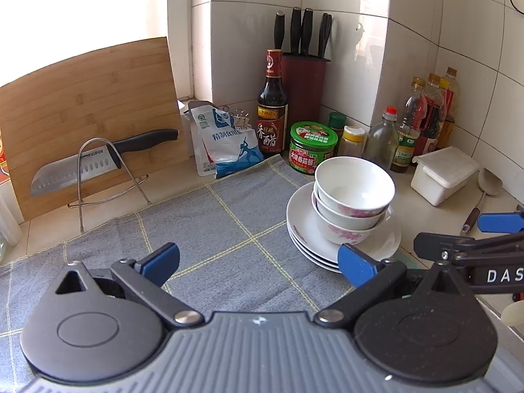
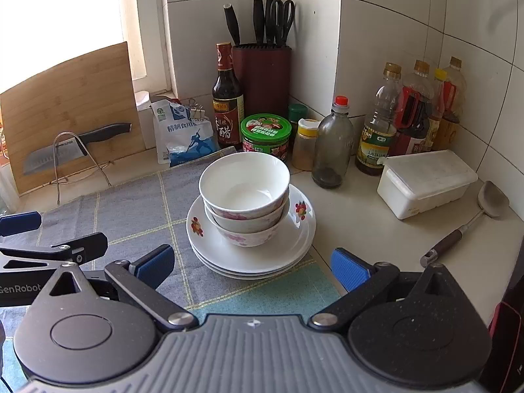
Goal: Organize plates and bowls
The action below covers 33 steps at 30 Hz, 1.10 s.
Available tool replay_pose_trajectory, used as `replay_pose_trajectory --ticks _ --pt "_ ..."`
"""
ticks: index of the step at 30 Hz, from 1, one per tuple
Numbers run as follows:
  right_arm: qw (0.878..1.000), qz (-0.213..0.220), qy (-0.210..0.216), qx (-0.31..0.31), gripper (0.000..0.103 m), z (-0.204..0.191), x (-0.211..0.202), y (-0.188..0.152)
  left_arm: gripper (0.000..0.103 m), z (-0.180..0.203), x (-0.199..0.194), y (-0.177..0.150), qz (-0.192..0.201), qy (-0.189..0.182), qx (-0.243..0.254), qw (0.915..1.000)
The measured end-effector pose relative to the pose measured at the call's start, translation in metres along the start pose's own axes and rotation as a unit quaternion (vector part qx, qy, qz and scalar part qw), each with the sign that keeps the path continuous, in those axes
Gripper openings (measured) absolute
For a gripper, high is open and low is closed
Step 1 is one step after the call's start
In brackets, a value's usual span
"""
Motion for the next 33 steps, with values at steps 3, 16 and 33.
replay_pose_trajectory --ticks 3,16,33 --pt "1.0 0.002 0.001 0.0 0.103 -0.0003 -0.0008 -0.0001 0.102 0.0001 0.0002 0.0004 0.0 -0.001 0.0 1.0" --pt "1.0 0.004 0.001 -0.002 0.103 -0.0024 -0.0013 0.0019 0.102 -0.0017 0.0016 0.002 0.001 0.002 -0.001 1.0" --pt "1.0 0.005 -0.001 -0.006 0.103 -0.0025 -0.001 0.0041 0.102 -0.0018 0.002 0.0027 0.001 0.002 -0.002 1.0"
Point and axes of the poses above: each gripper's, at about its wrist camera, not at the fingertips, and x roughly the way its jaws point, z to its right, y to its top, the point moved 4 cm from there along x, roughly the way its jaws point, and after that the axes turned 4 degrees about -y, right-handed, at the moved point
